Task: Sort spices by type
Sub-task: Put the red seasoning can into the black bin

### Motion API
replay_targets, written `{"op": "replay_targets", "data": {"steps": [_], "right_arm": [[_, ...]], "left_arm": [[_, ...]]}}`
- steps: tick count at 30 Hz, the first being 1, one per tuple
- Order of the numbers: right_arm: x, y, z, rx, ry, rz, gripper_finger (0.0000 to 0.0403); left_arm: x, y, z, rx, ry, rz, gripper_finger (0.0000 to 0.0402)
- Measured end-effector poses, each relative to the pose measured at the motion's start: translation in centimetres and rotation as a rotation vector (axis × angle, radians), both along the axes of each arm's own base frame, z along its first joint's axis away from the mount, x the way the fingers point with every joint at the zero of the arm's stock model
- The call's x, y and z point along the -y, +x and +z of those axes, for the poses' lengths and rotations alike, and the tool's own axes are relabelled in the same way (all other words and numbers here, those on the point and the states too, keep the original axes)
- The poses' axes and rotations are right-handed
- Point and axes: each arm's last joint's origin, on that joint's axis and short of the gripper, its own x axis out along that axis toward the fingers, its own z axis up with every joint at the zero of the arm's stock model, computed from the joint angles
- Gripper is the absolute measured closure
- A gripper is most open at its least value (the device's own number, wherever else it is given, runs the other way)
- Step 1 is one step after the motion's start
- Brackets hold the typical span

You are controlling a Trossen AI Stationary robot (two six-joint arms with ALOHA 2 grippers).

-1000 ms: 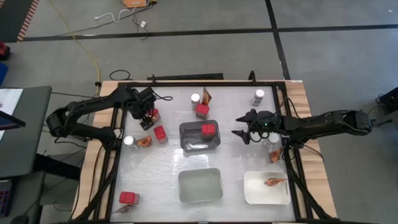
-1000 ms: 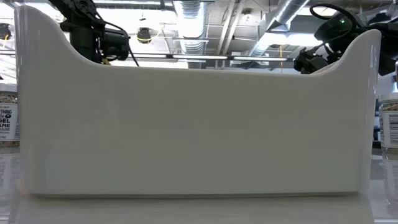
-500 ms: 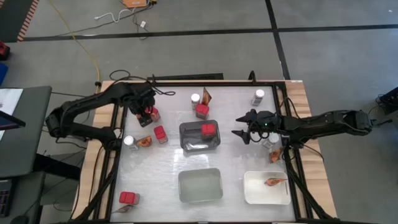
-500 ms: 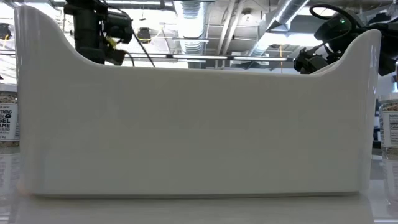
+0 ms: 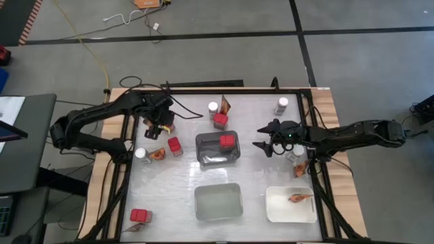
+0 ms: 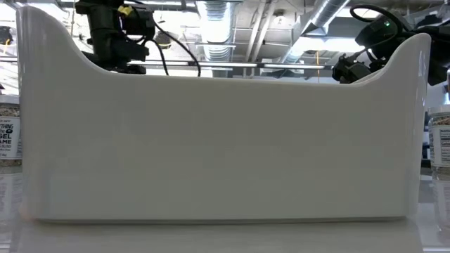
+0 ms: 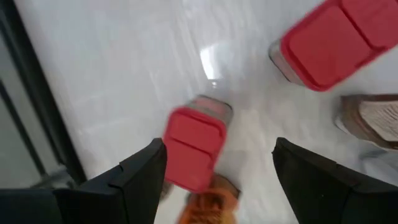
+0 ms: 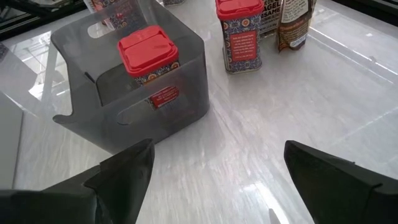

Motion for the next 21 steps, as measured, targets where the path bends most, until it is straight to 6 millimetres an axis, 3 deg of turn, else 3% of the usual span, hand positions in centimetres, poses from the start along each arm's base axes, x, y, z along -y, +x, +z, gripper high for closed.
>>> {"op": "replay_targets", "data": {"steps": [5, 15, 21], "right_arm": [[0.0, 0.0, 0.0, 0.0, 0.0, 0.0, 0.0017], [0.0, 0.0, 0.0, -0.004, 0.0, 0.0, 0.0017], [0.0, -0.1, -0.2, -0.021, 0.003, 0.0, 0.0017]], "left_arm": [[-0.2, 0.3, -0.3, -0.015, 0.001, -0.049, 0.0123], [-1.5, 1.9, -4.0, -0.181, -0.022, -0.093, 0.0123], [-2.5, 2.2, -4.6, -0.184, -0.006, -0.067, 0.0123]]}}
